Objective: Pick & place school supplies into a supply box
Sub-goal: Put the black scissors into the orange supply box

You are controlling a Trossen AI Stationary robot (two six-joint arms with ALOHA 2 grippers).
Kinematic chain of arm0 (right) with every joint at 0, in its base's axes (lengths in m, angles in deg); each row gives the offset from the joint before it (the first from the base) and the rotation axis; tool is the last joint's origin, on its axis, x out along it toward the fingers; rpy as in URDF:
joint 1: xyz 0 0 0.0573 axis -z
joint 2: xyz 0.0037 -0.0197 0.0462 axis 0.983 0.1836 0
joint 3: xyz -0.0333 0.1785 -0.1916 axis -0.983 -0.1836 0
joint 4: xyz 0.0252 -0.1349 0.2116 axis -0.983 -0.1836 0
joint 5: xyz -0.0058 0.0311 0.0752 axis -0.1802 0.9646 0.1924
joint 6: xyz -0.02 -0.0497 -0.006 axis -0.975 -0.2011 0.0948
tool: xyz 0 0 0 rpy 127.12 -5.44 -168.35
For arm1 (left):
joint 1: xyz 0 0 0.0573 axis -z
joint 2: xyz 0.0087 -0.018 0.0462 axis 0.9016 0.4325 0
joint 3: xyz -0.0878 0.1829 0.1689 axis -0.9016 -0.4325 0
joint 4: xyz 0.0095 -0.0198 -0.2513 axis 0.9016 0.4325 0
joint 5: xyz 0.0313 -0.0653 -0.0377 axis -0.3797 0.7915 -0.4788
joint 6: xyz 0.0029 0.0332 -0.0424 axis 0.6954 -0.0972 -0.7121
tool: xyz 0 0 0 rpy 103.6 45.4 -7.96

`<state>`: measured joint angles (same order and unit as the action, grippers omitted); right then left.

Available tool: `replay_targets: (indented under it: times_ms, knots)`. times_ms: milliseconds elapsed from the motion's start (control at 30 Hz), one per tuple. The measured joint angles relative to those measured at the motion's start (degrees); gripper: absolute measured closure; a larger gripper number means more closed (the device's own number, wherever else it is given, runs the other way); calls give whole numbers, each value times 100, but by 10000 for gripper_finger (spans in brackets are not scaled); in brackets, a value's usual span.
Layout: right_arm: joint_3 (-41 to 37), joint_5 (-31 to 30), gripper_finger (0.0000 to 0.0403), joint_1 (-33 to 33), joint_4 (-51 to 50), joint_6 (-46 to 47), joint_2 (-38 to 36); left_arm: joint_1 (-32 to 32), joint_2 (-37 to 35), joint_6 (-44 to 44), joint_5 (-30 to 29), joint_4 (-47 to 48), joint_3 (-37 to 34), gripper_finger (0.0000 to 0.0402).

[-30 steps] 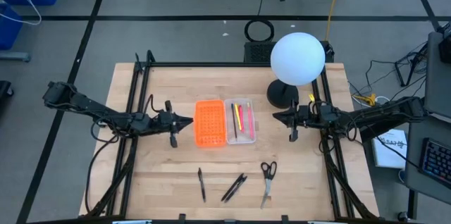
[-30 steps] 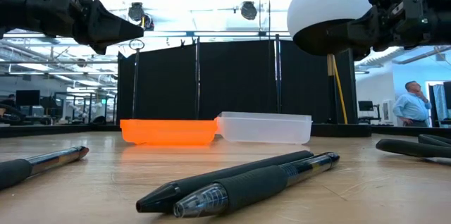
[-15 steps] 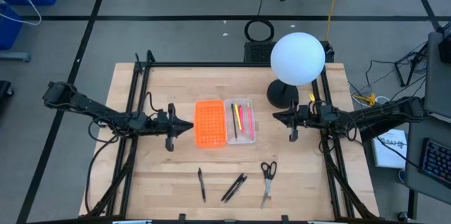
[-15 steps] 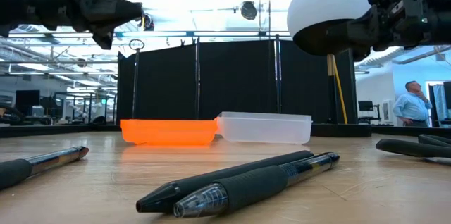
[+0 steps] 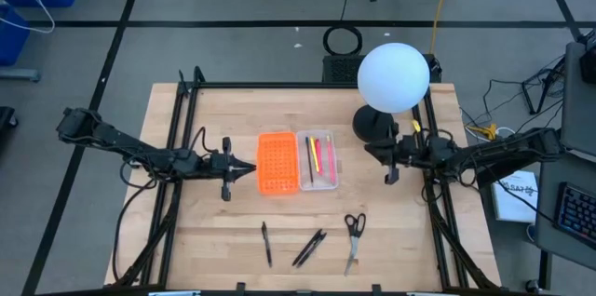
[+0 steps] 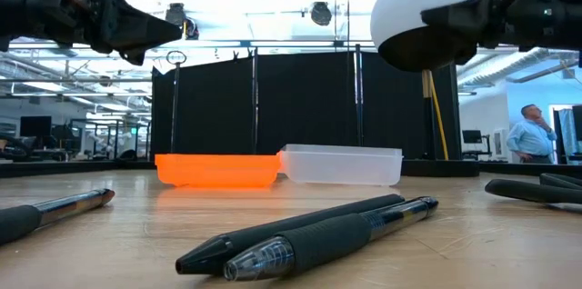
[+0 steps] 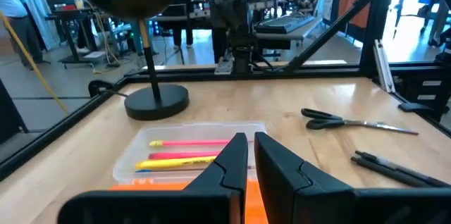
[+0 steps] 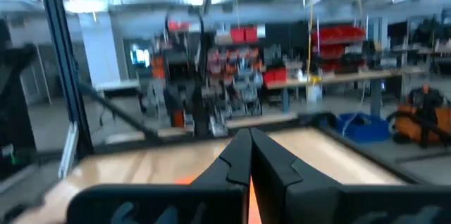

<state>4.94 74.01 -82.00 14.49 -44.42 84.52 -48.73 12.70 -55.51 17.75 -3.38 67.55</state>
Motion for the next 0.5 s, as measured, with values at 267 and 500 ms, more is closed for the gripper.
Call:
replay_targets:
  times_ms: [267,500]
  knots:
    - [2337,-1425,403,-769,-2680,-690,410,-4,1,24,-2,12,2,364]
    - [4909,-3705,403,-1927,-6087,800,2036,-28,0,71,-5,-180,2,364]
